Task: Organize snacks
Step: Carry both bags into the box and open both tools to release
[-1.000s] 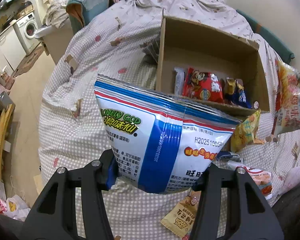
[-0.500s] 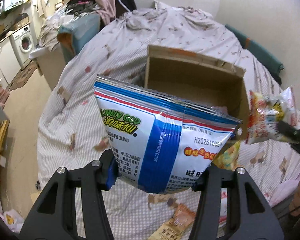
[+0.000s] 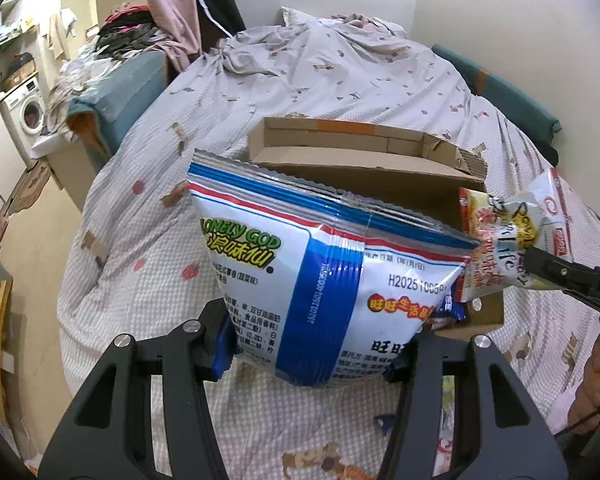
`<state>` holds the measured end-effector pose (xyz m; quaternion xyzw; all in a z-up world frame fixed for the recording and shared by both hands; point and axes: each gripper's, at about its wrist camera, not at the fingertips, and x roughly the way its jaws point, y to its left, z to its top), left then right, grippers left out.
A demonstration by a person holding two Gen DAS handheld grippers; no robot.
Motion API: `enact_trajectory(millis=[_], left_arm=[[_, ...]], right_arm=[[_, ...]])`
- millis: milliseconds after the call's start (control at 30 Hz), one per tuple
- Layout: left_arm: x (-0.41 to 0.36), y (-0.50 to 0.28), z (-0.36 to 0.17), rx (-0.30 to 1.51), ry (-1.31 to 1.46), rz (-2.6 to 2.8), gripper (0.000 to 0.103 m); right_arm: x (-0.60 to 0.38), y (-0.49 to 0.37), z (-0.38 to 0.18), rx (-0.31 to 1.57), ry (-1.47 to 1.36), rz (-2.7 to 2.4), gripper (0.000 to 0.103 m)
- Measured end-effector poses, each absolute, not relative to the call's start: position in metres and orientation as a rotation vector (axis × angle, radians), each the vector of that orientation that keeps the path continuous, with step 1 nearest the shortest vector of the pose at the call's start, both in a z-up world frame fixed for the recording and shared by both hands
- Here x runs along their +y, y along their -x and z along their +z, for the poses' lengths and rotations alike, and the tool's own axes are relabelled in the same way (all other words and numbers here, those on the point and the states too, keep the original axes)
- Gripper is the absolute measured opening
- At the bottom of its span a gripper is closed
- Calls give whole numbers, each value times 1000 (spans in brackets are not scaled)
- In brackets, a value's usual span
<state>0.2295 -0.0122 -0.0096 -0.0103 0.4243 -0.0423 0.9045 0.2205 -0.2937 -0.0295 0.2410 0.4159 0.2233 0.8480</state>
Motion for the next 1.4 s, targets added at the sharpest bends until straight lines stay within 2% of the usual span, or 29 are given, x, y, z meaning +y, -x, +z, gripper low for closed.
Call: enact_trajectory(millis=[567, 967, 1067, 1267, 1300, 1367, 1400], left_arm=[[-37, -264, -46, 908, 17, -135, 50], [-36, -267, -50, 926, 20, -120, 52], [-35, -265, -50, 932, 24, -122, 56], [-31, -262, -45, 912, 54, -117, 79], [-30, -261, -43, 904, 56, -113, 87], [-29, -260, -40, 889, 58, -103, 93], [-29, -260, -39, 885, 60, -101, 94]], right_arm=[[-270, -271, -71, 991, -528, 495, 20], [-267, -276, -74, 996, -520, 460, 24], [-265, -274, -72, 992, -499, 462, 24], [-267, -270, -61, 944, -461, 415, 24], [-269, -270, -59, 940, -459, 410, 26], [-272, -269, -58, 928, -455, 387, 44], [-275, -268, -57, 916, -457, 372, 71]])
